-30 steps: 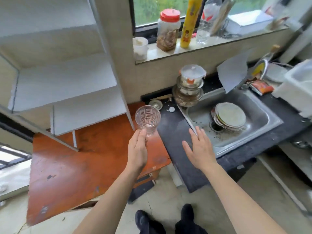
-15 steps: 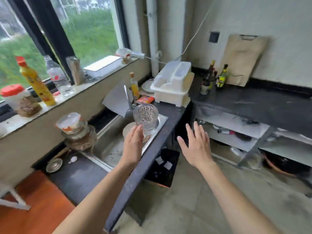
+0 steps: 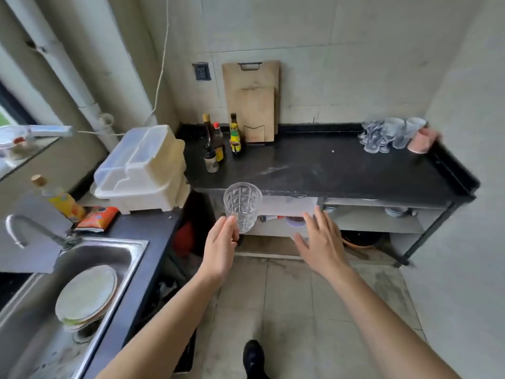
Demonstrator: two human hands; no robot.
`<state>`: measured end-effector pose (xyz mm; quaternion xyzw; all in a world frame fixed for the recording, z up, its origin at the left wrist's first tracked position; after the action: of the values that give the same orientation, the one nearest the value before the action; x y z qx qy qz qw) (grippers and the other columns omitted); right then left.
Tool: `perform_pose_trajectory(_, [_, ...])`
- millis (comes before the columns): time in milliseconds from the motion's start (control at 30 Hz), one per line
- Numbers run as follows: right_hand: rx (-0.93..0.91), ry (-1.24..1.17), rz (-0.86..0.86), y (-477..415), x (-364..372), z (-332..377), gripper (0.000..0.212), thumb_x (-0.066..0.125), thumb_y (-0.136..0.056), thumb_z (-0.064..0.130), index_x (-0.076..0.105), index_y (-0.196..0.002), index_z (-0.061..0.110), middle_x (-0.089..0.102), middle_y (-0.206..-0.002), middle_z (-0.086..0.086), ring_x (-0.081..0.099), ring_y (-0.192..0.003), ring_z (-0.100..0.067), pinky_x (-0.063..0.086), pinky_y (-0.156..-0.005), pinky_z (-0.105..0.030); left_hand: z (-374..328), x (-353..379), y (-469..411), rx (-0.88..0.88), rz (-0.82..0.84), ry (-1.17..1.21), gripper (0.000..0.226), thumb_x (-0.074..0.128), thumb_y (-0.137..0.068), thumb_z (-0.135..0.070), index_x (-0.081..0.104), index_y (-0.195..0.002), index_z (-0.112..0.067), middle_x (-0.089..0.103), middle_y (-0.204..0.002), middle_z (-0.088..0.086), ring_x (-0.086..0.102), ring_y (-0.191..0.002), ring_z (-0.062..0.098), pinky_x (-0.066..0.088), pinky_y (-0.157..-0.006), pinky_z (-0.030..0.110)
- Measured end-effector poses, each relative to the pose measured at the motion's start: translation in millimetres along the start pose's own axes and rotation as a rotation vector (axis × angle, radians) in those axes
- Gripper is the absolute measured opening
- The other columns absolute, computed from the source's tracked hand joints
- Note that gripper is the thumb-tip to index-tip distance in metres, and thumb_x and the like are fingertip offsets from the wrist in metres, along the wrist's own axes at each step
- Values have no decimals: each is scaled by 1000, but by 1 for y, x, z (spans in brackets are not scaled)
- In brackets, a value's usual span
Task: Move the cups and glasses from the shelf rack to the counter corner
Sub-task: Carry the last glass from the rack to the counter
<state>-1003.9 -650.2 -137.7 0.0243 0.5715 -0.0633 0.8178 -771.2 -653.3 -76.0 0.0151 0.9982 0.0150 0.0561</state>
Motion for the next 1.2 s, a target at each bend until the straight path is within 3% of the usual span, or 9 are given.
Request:
perform_pose_trajectory(133, [87, 26, -44, -63, -18, -66, 61, 45, -102, 46, 35, -154, 14, 16, -168, -17, 14, -154, -34, 18, -121, -45, 2, 84, -90, 27, 135, 1, 36, 37, -107, -21, 46, -76, -8, 41, -73, 2, 38, -68, 8, 33, -71, 34])
perform_pose_trajectory(333, [282, 34, -100, -150, -73, -171, 62, 44, -103, 47, 32, -157, 17, 11, -169, -14, 9, -156, -30, 15, -123, -45, -26, 223, -213, -6, 317, 27, 35, 37, -106, -24, 40, -71, -16, 40, -72, 2, 37, -67, 12, 34, -70, 35])
perform_pose_trajectory(667, [532, 32, -247, -229, -149, -339, 64, 46, -103, 46, 30, -158, 16, 15, -169, -13, 12, -156, -31, 20, -122, -46, -71, 433, -321, -46, 585, -19, 29, 38, -102, -25, 44, -77, -11, 40, -73, -1, 38, -65, 8, 40, -75, 33])
perform_pose_trajectory(1000, [486, -25, -78, -340, -156, -524, 65, 38, -104, 50, 24, -159, 18, 11, -170, -13, 10, -156, -31, 18, -124, -45, -47, 629, -404, -233, 492, -71, 25, 46, -96, -22, 53, -74, -13, 49, -75, -2, 48, -80, 15, 47, -93, 43])
perform_pose_trajectory(1200, [449, 1, 1, -401, -167, -606, 65, 37, -105, 49, 24, -159, 17, 11, -169, -14, 10, -156, -32, 17, -124, -46, -23, 700, -446, -299, 451, -103, 32, 47, -102, -28, 59, -75, -17, 52, -85, 2, 46, -83, 15, 37, -85, 33])
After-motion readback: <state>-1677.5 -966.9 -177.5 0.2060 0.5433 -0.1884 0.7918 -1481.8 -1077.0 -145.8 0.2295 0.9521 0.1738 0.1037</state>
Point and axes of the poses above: each hand's wrist, its own y-axis away from the middle knuckle, its own x-axis out of the palm, z = x × y, the point moved 2 cm from there along -y, towards the middle knuckle
